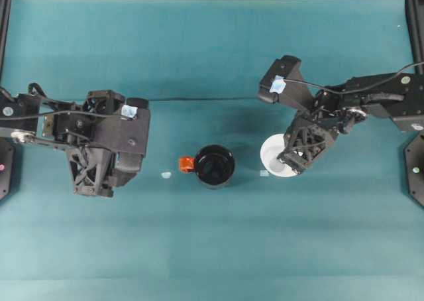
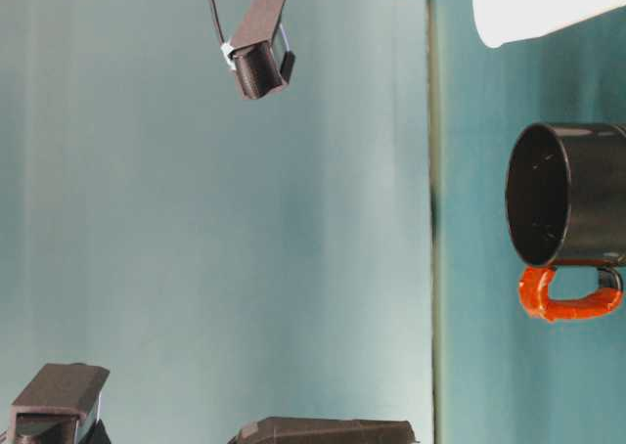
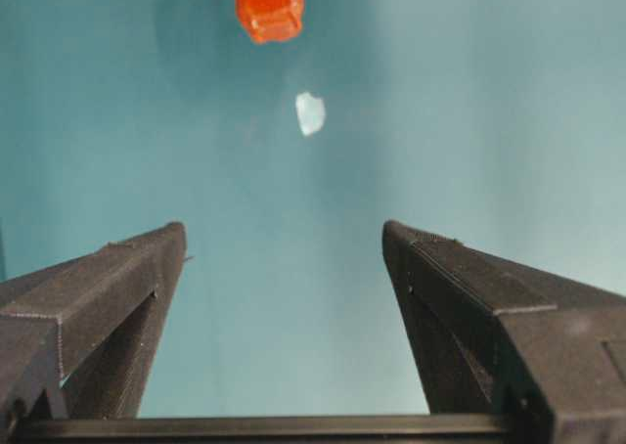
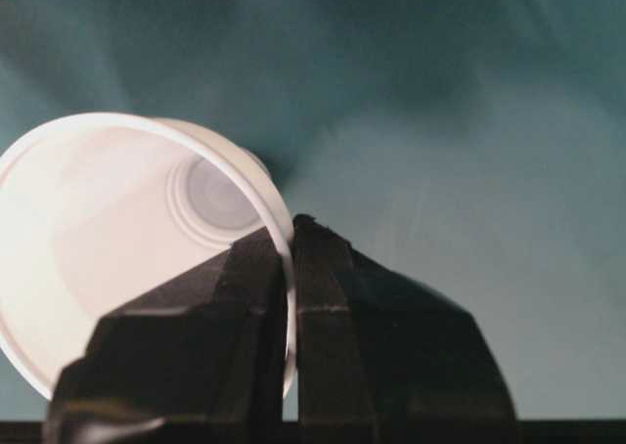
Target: Put the paper cup into the moved red handle cup holder.
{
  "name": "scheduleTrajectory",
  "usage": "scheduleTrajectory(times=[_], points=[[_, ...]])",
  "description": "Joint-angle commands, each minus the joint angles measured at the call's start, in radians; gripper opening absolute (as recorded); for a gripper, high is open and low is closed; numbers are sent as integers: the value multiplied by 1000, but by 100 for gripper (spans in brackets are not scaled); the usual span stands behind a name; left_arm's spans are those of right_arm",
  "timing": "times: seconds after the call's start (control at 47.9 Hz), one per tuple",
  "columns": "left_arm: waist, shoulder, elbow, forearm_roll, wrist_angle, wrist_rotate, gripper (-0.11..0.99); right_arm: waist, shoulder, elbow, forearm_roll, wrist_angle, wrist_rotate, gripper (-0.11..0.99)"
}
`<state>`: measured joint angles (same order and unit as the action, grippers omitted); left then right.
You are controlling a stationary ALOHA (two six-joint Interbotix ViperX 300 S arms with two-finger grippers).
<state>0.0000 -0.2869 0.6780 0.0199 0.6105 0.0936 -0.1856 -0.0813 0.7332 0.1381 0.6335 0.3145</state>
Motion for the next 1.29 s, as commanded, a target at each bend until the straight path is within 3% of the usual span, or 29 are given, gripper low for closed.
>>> scheduleTrajectory(times=[0.0,0.146,0.271,0.355,0.459,0.647,0.772,1.085,1.272], points=[[2,-14,-11,3,-5,-2,90,3,-38,-38,11,26,3,-10],[2,-14,-12,3,-2,-5,90,2,-106,-163,12,150,2,-11],[2,-14,-12,3,-2,-5,90,2,-147,-287,0,299,-2,-11],[2,-14,-11,3,-2,-3,90,2,-146,-331,-14,377,-3,-11],[3,-14,-11,2,-2,-3,90,3,-132,-359,-17,426,-6,-11],[3,-14,-11,2,-2,-6,90,15,-95,-397,-18,377,-9,-11],[2,-14,-11,3,-2,-3,90,18,-54,-442,-21,324,-28,-11],[3,-15,-8,3,0,-5,89,37,106,-554,-23,319,-46,-11],[3,-17,-8,2,2,-3,90,54,167,-586,-35,321,-46,-11]])
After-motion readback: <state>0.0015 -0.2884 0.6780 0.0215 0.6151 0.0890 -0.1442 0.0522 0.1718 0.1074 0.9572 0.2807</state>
